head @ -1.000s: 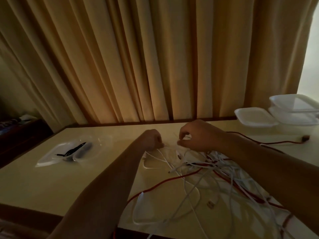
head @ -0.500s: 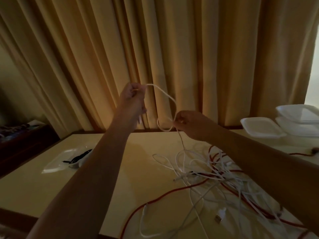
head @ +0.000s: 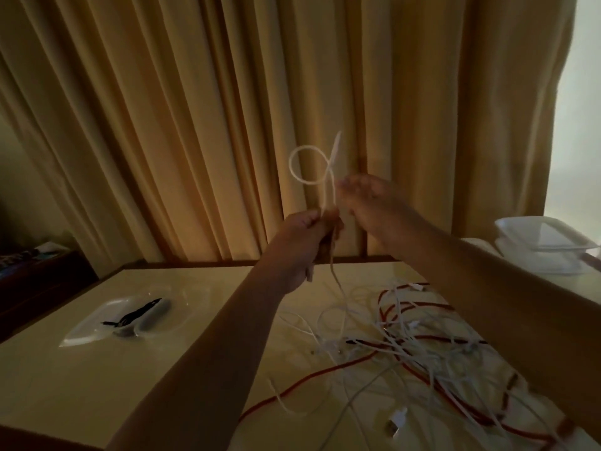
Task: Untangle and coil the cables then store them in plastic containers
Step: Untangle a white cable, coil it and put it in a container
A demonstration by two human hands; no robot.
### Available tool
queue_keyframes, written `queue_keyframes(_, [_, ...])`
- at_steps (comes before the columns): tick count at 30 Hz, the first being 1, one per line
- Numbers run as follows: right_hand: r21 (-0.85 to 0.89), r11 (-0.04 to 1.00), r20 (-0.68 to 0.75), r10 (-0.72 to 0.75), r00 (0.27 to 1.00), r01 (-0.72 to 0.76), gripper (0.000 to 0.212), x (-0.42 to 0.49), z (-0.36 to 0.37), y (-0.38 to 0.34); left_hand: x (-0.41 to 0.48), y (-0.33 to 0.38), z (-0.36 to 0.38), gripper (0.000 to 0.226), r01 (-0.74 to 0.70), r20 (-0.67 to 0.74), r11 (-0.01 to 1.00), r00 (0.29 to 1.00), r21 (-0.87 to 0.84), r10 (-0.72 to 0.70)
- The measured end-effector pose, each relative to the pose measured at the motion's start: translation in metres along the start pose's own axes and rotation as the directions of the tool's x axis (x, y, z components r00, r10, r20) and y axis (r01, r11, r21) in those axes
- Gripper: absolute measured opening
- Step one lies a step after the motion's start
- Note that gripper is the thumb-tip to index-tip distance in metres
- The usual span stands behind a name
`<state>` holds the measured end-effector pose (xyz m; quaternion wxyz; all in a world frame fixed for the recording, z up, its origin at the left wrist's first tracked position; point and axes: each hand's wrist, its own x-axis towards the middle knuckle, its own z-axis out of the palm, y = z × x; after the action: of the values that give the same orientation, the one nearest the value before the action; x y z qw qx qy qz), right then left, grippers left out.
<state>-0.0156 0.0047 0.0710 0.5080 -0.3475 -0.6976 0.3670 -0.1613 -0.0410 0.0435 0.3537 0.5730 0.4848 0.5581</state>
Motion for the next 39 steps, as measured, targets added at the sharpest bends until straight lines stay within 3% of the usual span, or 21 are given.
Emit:
queue_keyframes(2, [-0.103, 0.985, 0.162, 0.154, 0.975, -0.138, 0.041, -0.016, -0.007, 0.009, 0.008, 0.005, -0.001, 0.036, -0.037, -0.048, 0.995, 0.998, -0.093, 0.032])
queue_keyframes(4, [-0.18, 0.965, 0.393, 0.246, 0.886, -0.188, 0.041, -0.03, -0.011, 0.023, 0.014, 0.009, 0.002, 0.044, -0.051, -0.081, 0.988, 0.996, -0.147, 0.039])
queue_keyframes(6, [-0.171, 0.976, 0.55, 0.21, 0.809, -0.137, 0.029, -0.043, -0.014, 0.037, 0.021, 0.012, 0.007, 0.041, -0.033, -0.107, 0.977, 0.994, -0.212, 0.01])
queue_keyframes(7, [-0.144, 0.981, 0.566, 0.187, 0.803, -0.127, 0.025, -0.046, -0.017, 0.042, 0.022, 0.014, 0.009, 0.035, -0.013, -0.12, 0.97, 0.993, -0.245, -0.017])
queue_keyframes(11, [0.008, 0.974, 0.374, 0.207, 0.904, -0.226, 0.016, -0.046, -0.043, 0.038, 0.026, 0.011, 0.006, 0.029, 0.05, -0.179, 0.961, 0.979, -0.273, -0.102])
queue_keyframes(13, [-0.18, 0.973, 0.288, 0.193, 0.938, -0.145, 0.019, -0.041, -0.06, 0.027, 0.025, 0.01, 0.004, 0.028, 0.042, -0.237, 0.961, 0.965, -0.275, -0.11])
queue_keyframes(16, [-0.571, 0.82, 0.264, 0.133, 0.955, 0.043, 0.033, -0.037, -0.082, 0.013, 0.027, 0.021, -0.003, 0.024, -0.038, -0.374, 0.928, 0.921, -0.37, -0.111])
queue_keyframes(19, [-0.617, 0.786, 0.206, 0.105, 0.973, 0.046, 0.039, -0.036, -0.109, 0.008, 0.036, 0.028, -0.027, 0.019, -0.056, -0.468, 0.912, 0.87, -0.406, -0.155])
queue_keyframes(20, [-0.612, 0.791, 0.177, 0.103, 0.979, 0.027, 0.04, -0.037, -0.118, 0.009, 0.038, 0.025, -0.036, 0.019, -0.017, -0.482, 0.93, 0.858, -0.368, -0.175])
queue_keyframes(22, [-0.532, 0.845, 0.103, 0.124, 0.987, -0.051, 0.042, -0.039, -0.133, 0.011, 0.035, 0.016, -0.05, 0.023, 0.157, -0.451, 0.979, 0.87, -0.131, -0.199])
queue_keyframes(24, [-0.366, 0.921, 0.062, 0.168, 0.984, -0.135, 0.04, -0.042, -0.139, 0.012, 0.025, 0.005, -0.05, 0.023, 0.35, -0.268, 0.916, 0.918, 0.195, -0.294])
queue_keyframes(26, [-0.146, 0.967, 0.096, 0.226, 0.969, -0.211, 0.038, -0.044, -0.136, 0.01, 0.018, -0.002, -0.038, 0.027, 0.44, -0.115, 0.721, 0.884, 0.535, -0.454])
queue_keyframes(27, [-0.043, 0.966, 0.143, 0.257, 0.956, -0.253, 0.038, -0.044, -0.132, 0.007, 0.015, -0.002, -0.031, 0.033, 0.387, -0.093, 0.565, 0.873, 0.728, -0.479])
queue_keyframes(29, [0.095, 0.936, 0.248, 0.306, 0.919, -0.338, 0.036, -0.048, -0.123, 0.003, 0.012, 0.005, -0.011, 0.039, 0.169, -0.079, 0.28, 0.949, 0.945, -0.304])
queue_keyframes(30, [0.128, 0.924, 0.286, 0.315, 0.905, -0.361, 0.036, -0.05, -0.117, 0.001, 0.008, 0.012, 0.001, 0.038, 0.062, -0.029, 0.303, 0.993, 0.951, -0.113])
queue_keyframes(31, [0.149, 0.915, 0.313, 0.315, 0.896, -0.374, 0.036, -0.052, -0.113, -0.001, 0.001, 0.02, 0.014, 0.04, -0.04, 0.021, 0.473, 0.999, 0.88, 0.045])
queue_keyframes(33, [0.201, 0.902, 0.358, 0.295, 0.886, -0.382, 0.037, -0.057, -0.105, -0.005, -0.015, 0.031, 0.043, 0.047, -0.23, 0.2, 0.801, 0.97, 0.552, 0.14])
queue_keyframes(34, [0.237, 0.891, 0.379, 0.281, 0.881, -0.387, 0.037, -0.059, -0.103, -0.007, -0.02, 0.033, 0.056, 0.047, -0.244, 0.292, 0.873, 0.948, 0.423, 0.124])
queue_keyframes(36, [0.314, 0.85, 0.418, 0.275, 0.866, -0.422, 0.038, -0.062, -0.103, -0.005, -0.02, 0.025, 0.068, 0.037, -0.262, 0.322, 0.909, 0.934, 0.324, 0.154])
queue_keyframes(39, [0.401, 0.729, 0.528, 0.311, 0.79, -0.555, 0.036, -0.075, -0.108, 0.004, -0.01, 0.02, 0.063, 0.032, -0.299, 0.169, 0.899, 0.952, 0.319, 0.257])
